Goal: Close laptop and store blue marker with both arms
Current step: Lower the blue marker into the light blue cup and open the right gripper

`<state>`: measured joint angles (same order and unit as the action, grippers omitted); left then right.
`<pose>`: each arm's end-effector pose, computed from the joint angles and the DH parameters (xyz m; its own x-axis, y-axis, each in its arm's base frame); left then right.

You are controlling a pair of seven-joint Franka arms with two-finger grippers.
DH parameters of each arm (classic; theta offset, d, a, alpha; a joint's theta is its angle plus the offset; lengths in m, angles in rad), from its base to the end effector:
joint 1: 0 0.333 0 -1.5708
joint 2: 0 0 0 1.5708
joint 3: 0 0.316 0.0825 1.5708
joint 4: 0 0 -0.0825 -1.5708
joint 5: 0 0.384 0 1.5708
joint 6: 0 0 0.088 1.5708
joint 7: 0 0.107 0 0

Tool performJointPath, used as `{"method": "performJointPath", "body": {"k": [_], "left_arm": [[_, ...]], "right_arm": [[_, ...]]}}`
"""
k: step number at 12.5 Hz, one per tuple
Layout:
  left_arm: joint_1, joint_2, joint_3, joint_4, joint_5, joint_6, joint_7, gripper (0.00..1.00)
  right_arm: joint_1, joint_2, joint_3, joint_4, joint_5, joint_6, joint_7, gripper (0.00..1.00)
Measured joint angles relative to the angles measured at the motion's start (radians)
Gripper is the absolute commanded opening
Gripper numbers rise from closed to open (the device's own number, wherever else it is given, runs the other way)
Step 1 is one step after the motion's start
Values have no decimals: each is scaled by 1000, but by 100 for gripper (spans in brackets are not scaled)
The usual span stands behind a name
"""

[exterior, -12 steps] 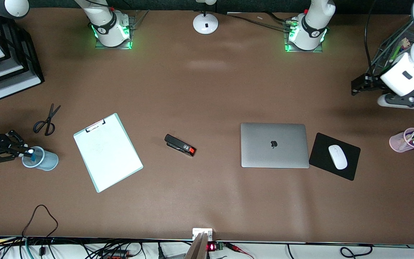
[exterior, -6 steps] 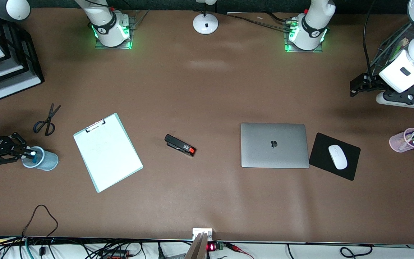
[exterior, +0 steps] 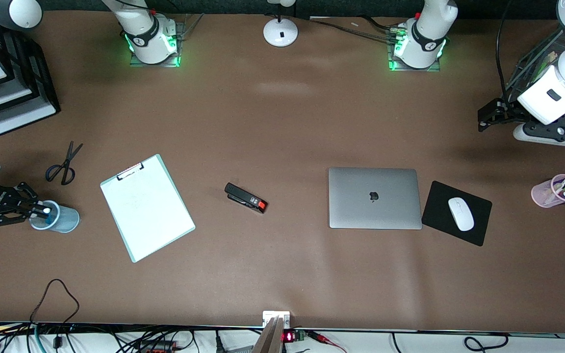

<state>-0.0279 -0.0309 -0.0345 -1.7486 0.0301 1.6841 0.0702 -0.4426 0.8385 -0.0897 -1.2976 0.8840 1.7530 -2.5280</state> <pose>0.5481 -0.0316 0.5669 0.9901 -0.1355 -0.0357 -0.1365 -0.9902 -0.0284 0.6594 -0.2907 0.2394 -0.1775 0.6989 0.6928 0.9660 -0.0108 0.2583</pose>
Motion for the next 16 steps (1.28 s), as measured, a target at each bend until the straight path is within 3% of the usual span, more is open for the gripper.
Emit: {"method": "performJointPath", "body": {"k": [9,10,12,16], "left_arm": [[-2,0,-23,7,0,-1,1,100],[-2,0,-23,8,0,-1,2,100],[-2,0,-23,12,0,-2,2,100],[-2,0,-24,15,0,-7,2,100]], "right_arm": [[-1,8,-3,2,-1,-26,0,16],[-1,8,-3,2,-1,-26,0,27],[-2,8,-3,2,-1,-27,2,100],[-6,9,-4,2,-1,-54,118,100]]}}
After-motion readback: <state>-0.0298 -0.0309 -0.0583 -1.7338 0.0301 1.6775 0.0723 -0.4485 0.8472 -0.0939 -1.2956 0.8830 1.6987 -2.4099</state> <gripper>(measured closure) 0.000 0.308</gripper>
